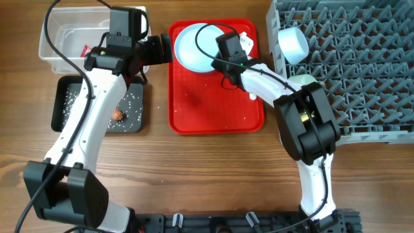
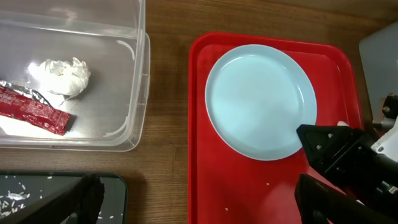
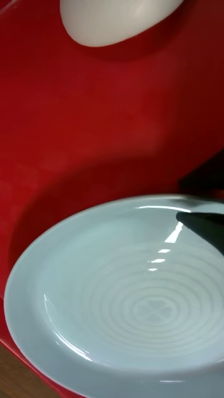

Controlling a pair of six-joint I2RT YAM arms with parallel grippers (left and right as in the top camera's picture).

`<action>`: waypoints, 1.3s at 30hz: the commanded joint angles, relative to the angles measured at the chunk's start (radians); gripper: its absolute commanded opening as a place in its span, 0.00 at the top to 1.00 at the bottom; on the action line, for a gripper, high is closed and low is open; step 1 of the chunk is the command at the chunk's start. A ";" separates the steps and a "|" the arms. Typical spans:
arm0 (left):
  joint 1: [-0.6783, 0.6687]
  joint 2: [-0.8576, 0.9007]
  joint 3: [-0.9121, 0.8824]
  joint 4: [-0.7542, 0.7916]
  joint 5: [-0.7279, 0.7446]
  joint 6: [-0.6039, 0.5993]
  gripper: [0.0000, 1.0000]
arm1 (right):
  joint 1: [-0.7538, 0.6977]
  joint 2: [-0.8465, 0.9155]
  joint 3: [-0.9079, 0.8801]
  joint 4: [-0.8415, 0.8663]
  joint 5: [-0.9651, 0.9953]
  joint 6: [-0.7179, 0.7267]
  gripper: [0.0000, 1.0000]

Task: Sort waste into correct bins and load items into the dishwasher rack
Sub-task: 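Grasp the light-blue plate rim on the red tray with the right gripper, then lift the plate and carry it over the grey rack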

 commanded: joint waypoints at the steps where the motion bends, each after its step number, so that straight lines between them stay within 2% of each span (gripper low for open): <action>1: 0.000 -0.008 0.014 0.000 -0.013 0.006 0.00 | -0.005 0.020 0.018 -0.005 0.015 0.013 0.95; 8: 0.000 -0.008 0.014 0.000 -0.013 0.005 0.00 | -0.012 -0.011 0.018 -0.026 0.012 -0.014 0.95; 15: 0.000 -0.008 0.014 0.000 -0.013 0.006 0.00 | -0.018 -0.130 0.018 -0.071 0.066 -0.185 0.96; 23: 0.000 -0.008 0.014 0.000 -0.013 0.005 0.00 | -0.018 -0.364 0.018 -0.168 0.304 -0.502 0.96; 28: 0.000 -0.008 0.014 0.000 -0.013 0.005 0.00 | -0.018 -0.508 0.018 -0.182 0.614 -0.695 0.96; 33: 0.000 -0.008 0.014 0.000 -0.013 0.005 0.00 | -0.045 -0.597 0.018 -0.188 0.879 -0.988 0.96; 39: 0.000 -0.008 0.014 0.000 -0.013 0.006 0.00 | -0.153 -0.608 0.015 -0.188 0.896 -1.143 0.96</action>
